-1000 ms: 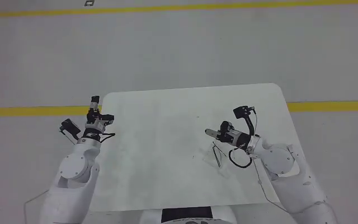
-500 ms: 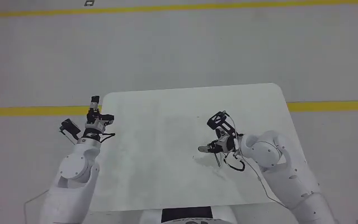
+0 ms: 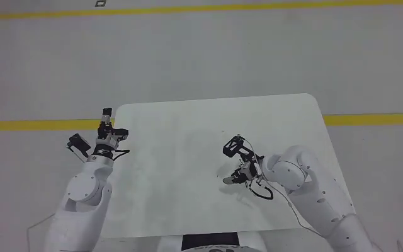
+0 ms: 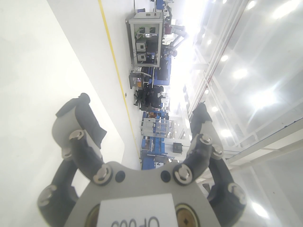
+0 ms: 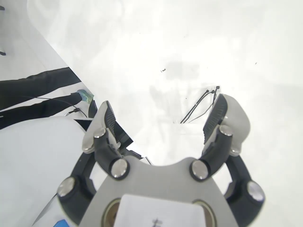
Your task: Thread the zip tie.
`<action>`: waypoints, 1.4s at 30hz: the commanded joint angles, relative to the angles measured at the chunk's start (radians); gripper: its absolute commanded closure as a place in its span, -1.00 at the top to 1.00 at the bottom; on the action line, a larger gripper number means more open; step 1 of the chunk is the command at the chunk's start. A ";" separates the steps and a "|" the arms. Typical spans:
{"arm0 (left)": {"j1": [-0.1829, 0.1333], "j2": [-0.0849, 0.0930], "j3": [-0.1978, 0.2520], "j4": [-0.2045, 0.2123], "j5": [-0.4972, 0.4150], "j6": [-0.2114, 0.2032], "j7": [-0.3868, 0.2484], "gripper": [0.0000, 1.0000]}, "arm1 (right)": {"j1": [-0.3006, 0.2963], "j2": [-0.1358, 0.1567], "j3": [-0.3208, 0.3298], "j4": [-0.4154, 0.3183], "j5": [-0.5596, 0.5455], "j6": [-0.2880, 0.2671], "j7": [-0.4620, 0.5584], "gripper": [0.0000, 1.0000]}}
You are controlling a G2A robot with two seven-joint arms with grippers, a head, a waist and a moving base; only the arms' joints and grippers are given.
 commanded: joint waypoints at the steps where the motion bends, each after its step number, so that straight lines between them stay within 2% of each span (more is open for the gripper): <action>1: 0.000 0.000 0.000 0.000 0.000 0.000 0.000 1.00 | -0.001 0.000 0.001 0.000 0.000 -0.001 -0.002 1.00; 6: 0.000 0.000 0.000 0.000 0.000 0.000 0.000 1.00 | -0.001 0.000 0.001 0.000 0.000 -0.001 -0.002 1.00; 9: 0.000 0.000 0.000 0.000 0.000 0.000 0.000 1.00 | 0.004 0.000 -0.020 -0.001 -0.030 -0.001 0.007 1.00; 15: 0.000 0.000 0.000 0.000 0.000 0.000 0.000 1.00 | 0.047 -0.009 -0.088 0.009 -0.065 0.104 0.076 1.00; 27: 0.000 0.000 0.000 0.000 0.000 0.000 0.000 1.00 | 0.049 -0.010 -0.090 0.010 -0.065 0.107 0.076 1.00; 29: -0.002 0.001 0.007 -0.011 0.006 -0.016 -0.032 1.00 | 0.049 -0.010 -0.090 0.010 -0.065 0.107 0.076 1.00; 33: 0.012 0.009 -0.003 0.001 0.040 -0.064 -0.202 1.00 | 0.049 -0.010 -0.090 0.010 -0.065 0.107 0.076 1.00; 35: 0.021 0.011 -0.014 0.001 0.014 -0.089 -0.263 1.00 | 0.049 -0.010 -0.090 0.010 -0.065 0.107 0.076 1.00; 36: 0.021 0.012 -0.022 0.003 0.021 -0.100 -0.273 1.00 | 0.049 -0.010 -0.090 0.010 -0.065 0.107 0.076 1.00; 42: 0.021 0.012 -0.022 0.003 0.021 -0.100 -0.273 1.00 | 0.049 -0.010 -0.090 0.010 -0.065 0.107 0.076 1.00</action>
